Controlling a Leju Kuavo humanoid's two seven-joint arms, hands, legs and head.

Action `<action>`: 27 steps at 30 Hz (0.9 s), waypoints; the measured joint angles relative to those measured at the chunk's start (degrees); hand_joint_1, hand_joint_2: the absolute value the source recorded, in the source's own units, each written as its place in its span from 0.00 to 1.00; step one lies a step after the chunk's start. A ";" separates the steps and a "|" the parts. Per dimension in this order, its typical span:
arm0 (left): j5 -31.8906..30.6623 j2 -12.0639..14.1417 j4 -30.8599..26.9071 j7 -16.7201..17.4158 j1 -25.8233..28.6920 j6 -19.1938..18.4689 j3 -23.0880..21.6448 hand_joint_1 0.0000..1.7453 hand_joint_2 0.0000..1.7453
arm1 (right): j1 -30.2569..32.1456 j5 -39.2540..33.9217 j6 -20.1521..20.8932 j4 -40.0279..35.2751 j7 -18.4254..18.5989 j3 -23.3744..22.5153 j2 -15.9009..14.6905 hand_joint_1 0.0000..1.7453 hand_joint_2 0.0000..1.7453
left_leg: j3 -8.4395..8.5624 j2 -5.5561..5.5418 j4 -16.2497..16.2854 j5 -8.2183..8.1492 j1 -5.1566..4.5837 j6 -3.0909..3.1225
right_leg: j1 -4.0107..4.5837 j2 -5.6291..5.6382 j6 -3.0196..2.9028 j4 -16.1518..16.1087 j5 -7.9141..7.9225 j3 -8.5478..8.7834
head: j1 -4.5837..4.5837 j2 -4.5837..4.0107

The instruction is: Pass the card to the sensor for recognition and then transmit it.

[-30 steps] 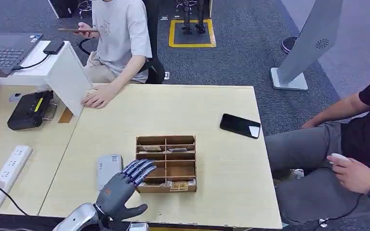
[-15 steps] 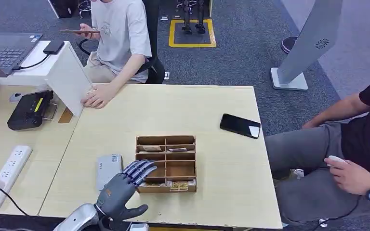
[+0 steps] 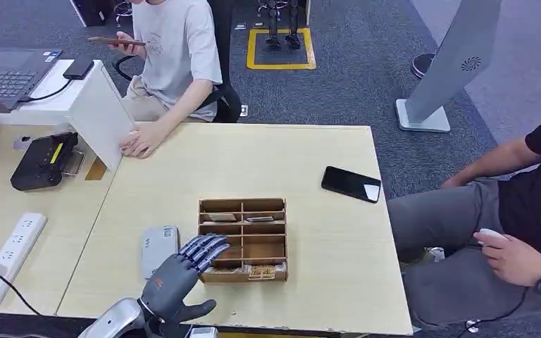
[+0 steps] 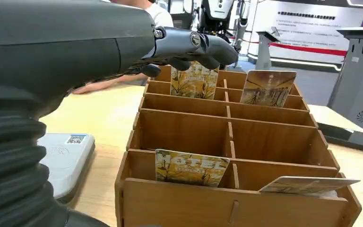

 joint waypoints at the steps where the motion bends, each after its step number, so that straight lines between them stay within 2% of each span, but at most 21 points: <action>1: -0.02 0.00 0.00 0.00 0.00 0.00 0.00 0.00 1.00 | 0.00 0.00 0.00 0.00 0.00 0.00 0.00 0.00 1.00 | 0.00 0.00 0.00 0.00 0.00 0.00 | 0.00 0.00 0.00 0.00 0.00 0.00 | 0.00 0.00; 21: -0.10 0.02 0.04 0.13 0.00 -0.04 -0.02 0.00 1.00 | 0.00 0.02 0.00 0.00 0.00 0.00 0.00 0.00 1.00 | 0.00 0.00 0.00 0.00 0.00 0.00 | 0.00 0.00 0.00 0.00 0.00 0.00 | 0.00 0.00; 23: -2.32 -0.04 0.37 3.02 -0.01 -0.61 -0.02 0.00 1.00 | -0.13 0.44 0.20 -0.02 0.00 0.02 0.00 0.00 1.00 | 0.00 0.00 0.00 0.00 0.00 0.00 | 0.00 0.00 0.00 0.00 0.00 0.00 | -0.02 0.00; 27: -4.00 -0.68 3.85 3.43 -0.17 0.90 -0.02 0.00 1.00 | -0.98 0.85 1.14 0.00 0.48 0.35 0.02 0.00 1.00 | 0.02 0.02 0.00 0.00 0.00 0.00 | 0.00 0.01 0.00 0.00 0.00 0.00 | 0.00 0.00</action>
